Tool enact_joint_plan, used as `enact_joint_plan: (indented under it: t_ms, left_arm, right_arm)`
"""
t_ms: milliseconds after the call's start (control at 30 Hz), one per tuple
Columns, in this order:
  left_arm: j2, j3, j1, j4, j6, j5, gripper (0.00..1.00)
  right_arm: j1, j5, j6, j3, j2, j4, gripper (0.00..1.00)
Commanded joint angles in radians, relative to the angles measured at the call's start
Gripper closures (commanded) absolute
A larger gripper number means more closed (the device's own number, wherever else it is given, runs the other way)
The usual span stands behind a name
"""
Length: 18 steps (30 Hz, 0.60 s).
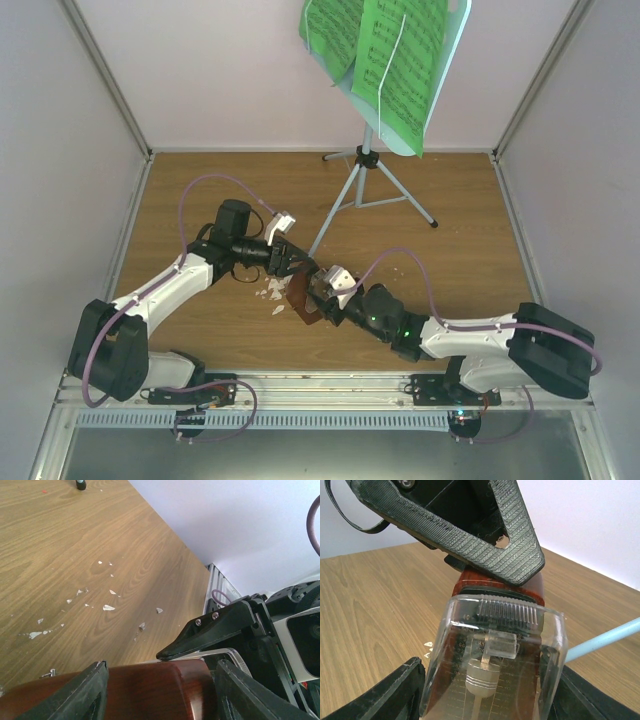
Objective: Pack up the instrument practice props
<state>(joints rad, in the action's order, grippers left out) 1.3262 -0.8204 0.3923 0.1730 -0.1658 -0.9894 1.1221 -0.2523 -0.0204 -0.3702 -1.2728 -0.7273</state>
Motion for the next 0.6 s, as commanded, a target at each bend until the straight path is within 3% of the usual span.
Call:
enact_joint_plan:
  t_ms: [0, 233, 567]
  left_arm:
    - [-0.005, -0.035, 0.002, 0.011, 0.035, 0.028, 0.38]
    - [-0.019, -0.036, -0.009, 0.013, 0.038, 0.04, 0.31]
    - [-0.021, -0.036, -0.015, 0.017, 0.041, 0.042, 0.34]
  right_arm:
    - [-0.005, -0.018, 0.016, 0.019, 0.001, -0.039, 0.48]
    - [-0.005, -0.015, 0.053, 0.005, 0.012, -0.048, 0.48]
    - [-0.005, -0.007, 0.032, 0.016, -0.036, -0.123, 0.49]
